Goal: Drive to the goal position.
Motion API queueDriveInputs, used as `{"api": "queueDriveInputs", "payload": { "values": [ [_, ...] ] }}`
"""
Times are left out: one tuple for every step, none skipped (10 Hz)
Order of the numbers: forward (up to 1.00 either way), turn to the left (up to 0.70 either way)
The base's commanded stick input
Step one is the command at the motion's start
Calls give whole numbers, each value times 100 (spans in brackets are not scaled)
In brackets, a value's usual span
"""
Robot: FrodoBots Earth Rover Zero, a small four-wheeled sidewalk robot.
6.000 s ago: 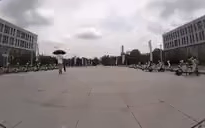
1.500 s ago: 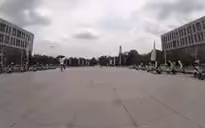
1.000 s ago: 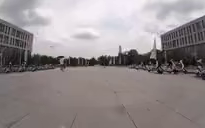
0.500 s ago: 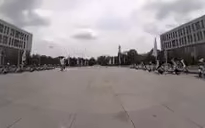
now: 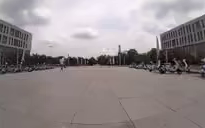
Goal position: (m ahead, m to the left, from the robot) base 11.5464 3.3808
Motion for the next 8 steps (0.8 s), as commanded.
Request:
{"api": "queueDriveInputs", "payload": {
  "values": [
    [60, 0],
    [60, 0],
    [60, 0],
    [60, 0],
    [60, 11],
    [60, 14],
    [60, 15],
    [60, 15]
  ]
}}
